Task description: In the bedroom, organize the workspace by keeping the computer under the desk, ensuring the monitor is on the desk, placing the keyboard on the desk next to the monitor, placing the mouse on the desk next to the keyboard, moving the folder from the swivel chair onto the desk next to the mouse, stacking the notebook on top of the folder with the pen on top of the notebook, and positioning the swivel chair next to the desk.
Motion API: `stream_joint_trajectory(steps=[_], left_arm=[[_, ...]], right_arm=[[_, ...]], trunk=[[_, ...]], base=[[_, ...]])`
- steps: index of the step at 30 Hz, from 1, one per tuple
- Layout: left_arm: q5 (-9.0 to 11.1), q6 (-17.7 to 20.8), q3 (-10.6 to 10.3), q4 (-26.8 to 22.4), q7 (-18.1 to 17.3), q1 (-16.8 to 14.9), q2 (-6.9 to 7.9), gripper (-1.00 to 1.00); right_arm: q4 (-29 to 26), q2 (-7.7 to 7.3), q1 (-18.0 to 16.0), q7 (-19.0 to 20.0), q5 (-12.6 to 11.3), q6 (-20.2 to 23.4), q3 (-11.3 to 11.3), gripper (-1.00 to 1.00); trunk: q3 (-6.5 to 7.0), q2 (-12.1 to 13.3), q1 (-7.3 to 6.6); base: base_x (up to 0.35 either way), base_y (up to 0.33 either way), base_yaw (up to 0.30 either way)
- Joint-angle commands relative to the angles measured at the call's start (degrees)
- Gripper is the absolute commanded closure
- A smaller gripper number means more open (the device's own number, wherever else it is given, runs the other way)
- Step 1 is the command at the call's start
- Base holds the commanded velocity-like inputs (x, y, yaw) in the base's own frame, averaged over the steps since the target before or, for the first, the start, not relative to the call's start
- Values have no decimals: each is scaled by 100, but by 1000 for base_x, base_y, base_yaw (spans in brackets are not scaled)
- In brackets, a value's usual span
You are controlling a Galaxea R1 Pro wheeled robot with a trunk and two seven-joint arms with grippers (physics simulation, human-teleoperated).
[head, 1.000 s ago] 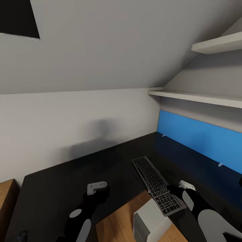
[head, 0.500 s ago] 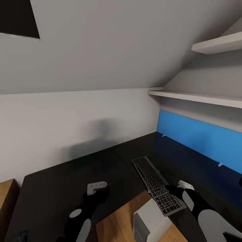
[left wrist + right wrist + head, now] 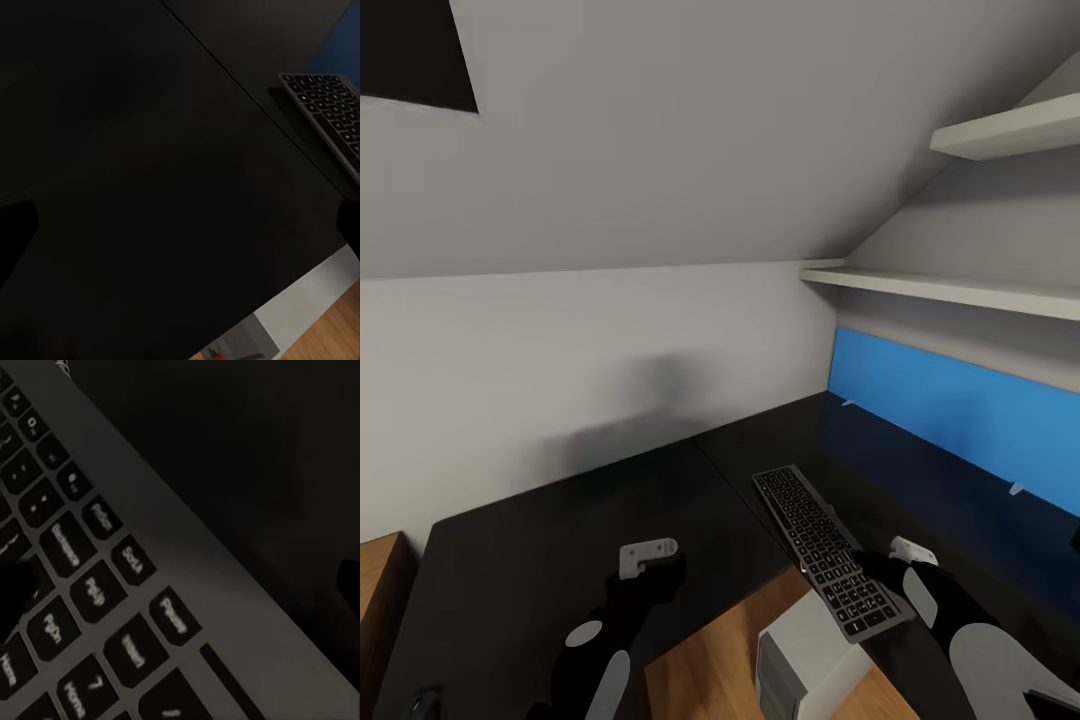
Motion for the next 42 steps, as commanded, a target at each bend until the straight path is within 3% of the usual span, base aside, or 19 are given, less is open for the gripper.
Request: stream_joint_trajectory(steps=[1,10,42], left_arm=[[61,18,-8,-9,54,-5,0,-100],[61,21,-15,-15,54,-5,-12,-100],[44,12,-6,28,54,-5,5,-100]], right_arm=[[-8,1,-3,17,-31,32,-29,-100],[-8,4,-3,23,-31,32,-30,-100],[8,10,-3,19,-23,32,-29,-100]], trunk=[[-26,-46,23],[-187,-407,221],[-187,-407,221]], base=[[0,0,0],[0,0,0],[-32,24,0]])
